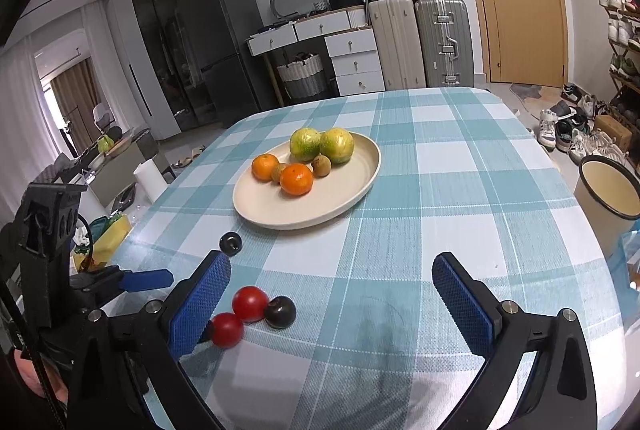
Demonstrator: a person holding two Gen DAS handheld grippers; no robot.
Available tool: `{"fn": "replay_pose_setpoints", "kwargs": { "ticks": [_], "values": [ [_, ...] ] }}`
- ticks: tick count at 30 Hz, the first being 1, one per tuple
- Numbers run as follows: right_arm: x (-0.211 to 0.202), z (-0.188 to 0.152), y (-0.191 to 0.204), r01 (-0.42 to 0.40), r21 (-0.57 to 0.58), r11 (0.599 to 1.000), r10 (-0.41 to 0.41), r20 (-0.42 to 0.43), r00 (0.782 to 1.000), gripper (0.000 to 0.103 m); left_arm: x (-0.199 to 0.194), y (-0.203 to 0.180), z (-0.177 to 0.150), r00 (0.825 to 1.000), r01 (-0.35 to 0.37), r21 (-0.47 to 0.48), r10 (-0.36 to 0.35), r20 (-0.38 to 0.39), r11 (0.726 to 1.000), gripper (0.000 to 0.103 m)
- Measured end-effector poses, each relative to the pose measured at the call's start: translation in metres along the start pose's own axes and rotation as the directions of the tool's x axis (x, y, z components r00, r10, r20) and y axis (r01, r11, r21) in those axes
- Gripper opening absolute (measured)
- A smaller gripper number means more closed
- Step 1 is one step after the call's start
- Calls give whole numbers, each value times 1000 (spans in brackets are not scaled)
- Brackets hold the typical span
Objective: Organize fruits
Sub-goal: 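Withdraw both tools from the plate toward the red tomatoes and dark plums, then grasp a red tomato with the left tool while the right tool grasps a dark plum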
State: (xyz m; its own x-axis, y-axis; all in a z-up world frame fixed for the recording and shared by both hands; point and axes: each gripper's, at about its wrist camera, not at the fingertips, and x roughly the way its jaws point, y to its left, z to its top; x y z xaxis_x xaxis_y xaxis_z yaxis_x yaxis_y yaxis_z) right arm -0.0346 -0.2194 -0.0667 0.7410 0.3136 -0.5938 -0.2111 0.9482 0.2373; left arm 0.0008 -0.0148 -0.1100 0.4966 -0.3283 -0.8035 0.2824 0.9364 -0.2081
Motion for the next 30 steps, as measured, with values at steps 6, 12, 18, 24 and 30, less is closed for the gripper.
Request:
{"fn": "replay_pose_setpoints", "kwargs": {
  "ticks": [6,12,18,24,30],
  "values": [
    [3,-4,-3,-3,1,1000,3,-18,1000,103,7,-4,-3,1000,10,14,-10,-21,1000,97],
    [7,-9,-11,8,15,1000,-8,-36,999,103,14,-12,-5,999,18,46,-16,-44,999,73],
    [12,-14,-14,-3,23,1000,5,-59,998,103,19,-11,-6,997,51,42,-48,-60,998,43],
    [12,-17,-13,-58,32,998,60,-62,996,103,18,-12,-9,994,97,56,-94,-55,994,25],
    [22,-21,-9,-56,29,998,59,-110,992,103,11,-1,-8,994,102,23,-101,-44,994,25]
  ]
}}
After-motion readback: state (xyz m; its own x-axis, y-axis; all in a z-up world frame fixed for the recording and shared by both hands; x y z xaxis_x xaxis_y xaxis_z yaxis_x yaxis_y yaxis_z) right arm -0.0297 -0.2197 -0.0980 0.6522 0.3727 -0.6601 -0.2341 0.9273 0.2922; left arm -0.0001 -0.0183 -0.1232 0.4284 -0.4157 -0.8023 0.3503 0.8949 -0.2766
